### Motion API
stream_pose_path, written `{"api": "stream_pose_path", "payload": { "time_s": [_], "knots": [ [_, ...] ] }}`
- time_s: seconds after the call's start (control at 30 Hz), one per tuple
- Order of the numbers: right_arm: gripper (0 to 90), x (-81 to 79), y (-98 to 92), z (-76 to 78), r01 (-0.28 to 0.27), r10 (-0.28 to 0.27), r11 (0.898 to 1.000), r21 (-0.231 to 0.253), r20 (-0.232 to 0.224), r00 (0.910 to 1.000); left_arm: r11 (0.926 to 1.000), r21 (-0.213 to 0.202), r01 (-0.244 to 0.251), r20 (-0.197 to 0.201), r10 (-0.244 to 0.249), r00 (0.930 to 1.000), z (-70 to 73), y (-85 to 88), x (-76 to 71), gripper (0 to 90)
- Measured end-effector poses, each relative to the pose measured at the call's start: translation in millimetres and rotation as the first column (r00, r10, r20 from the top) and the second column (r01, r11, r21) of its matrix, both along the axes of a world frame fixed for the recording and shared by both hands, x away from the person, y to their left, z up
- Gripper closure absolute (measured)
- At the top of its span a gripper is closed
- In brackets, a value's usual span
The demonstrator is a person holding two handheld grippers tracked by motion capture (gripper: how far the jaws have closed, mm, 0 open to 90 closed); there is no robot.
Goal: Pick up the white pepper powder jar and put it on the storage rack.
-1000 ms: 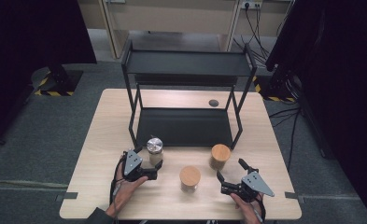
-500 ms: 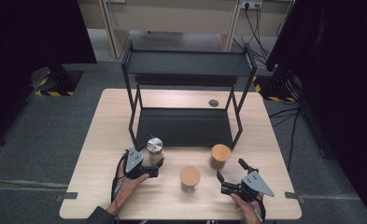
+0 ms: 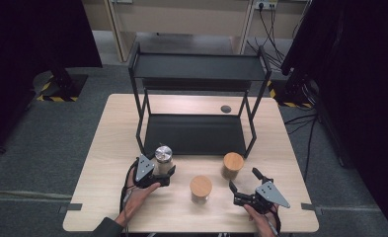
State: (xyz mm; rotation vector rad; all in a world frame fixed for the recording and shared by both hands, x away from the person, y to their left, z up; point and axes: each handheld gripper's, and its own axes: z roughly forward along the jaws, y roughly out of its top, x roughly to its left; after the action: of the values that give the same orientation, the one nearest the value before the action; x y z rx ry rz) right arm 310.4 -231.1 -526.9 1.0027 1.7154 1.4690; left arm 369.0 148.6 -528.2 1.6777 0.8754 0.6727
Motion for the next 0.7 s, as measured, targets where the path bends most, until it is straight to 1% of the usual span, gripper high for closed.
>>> {"api": "stream_pose_path", "payload": {
  "time_s": [0.23, 0.4, 0.7],
  "knots": [
    [2.5, 0.0, -0.1, 0.0, 0.000, 0.000, 1.000, 0.001, -0.001, 1.0000, 0.9998, 0.012, -0.017, -0.012, 0.017, 0.9998, 0.3, -3.2, 4.2, 20.3],
    [2.5, 0.0, -0.2, 0.0, 0.001, -0.001, 1.000, 0.002, -0.001, 1.0000, 0.9995, 0.004, -0.032, -0.019, 0.032, 0.9993, 0.3, -1.7, 7.2, 30.6],
    [2.5, 0.0, -0.2, 0.0, 0.001, -0.001, 1.000, 0.002, -0.001, 1.0000, 0.9996, -0.001, -0.028, -0.017, 0.028, 0.9995, 0.2, -1.0, 7.6, 31.0]
  ]
}}
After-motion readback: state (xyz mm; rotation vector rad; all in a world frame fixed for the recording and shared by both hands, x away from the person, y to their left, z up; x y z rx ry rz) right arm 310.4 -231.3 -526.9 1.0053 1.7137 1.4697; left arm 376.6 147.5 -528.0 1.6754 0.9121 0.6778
